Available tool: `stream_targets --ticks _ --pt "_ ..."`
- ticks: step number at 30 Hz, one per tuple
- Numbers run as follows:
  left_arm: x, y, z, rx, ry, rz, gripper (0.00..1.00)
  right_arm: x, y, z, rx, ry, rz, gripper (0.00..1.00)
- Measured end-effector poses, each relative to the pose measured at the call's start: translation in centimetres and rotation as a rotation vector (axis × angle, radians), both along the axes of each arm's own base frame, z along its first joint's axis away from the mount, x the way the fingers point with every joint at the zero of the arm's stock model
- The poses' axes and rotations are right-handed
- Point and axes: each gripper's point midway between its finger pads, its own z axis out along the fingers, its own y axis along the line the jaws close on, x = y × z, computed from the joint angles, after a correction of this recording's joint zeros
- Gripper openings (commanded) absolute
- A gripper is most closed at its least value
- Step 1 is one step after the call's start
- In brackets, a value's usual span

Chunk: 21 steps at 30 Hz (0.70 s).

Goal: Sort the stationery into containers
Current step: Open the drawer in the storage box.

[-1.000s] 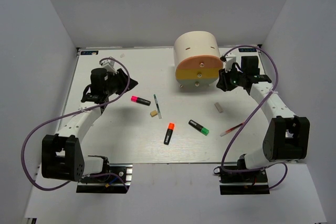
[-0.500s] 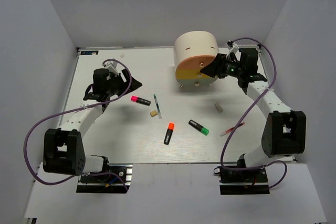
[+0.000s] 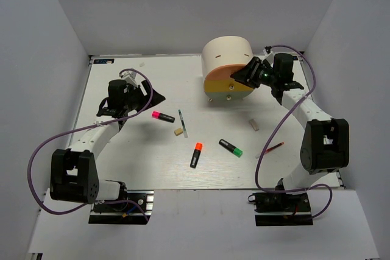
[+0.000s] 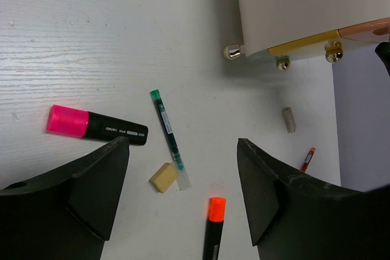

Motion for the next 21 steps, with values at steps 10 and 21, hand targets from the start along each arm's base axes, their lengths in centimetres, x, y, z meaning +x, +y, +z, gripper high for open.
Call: stream_targets --ticks 10,21 --pt "0.0 0.0 0.0 -0.001 0.0 0.001 0.81 0.7 0.0 0.2 0.069 0.096 -0.109 0.46" --pt "-0.1 -0.5 0.1 -0.01 0.0 -0.007 0.81 0.8 0.9 0.3 0.101 0.132 -0.139 0.2"
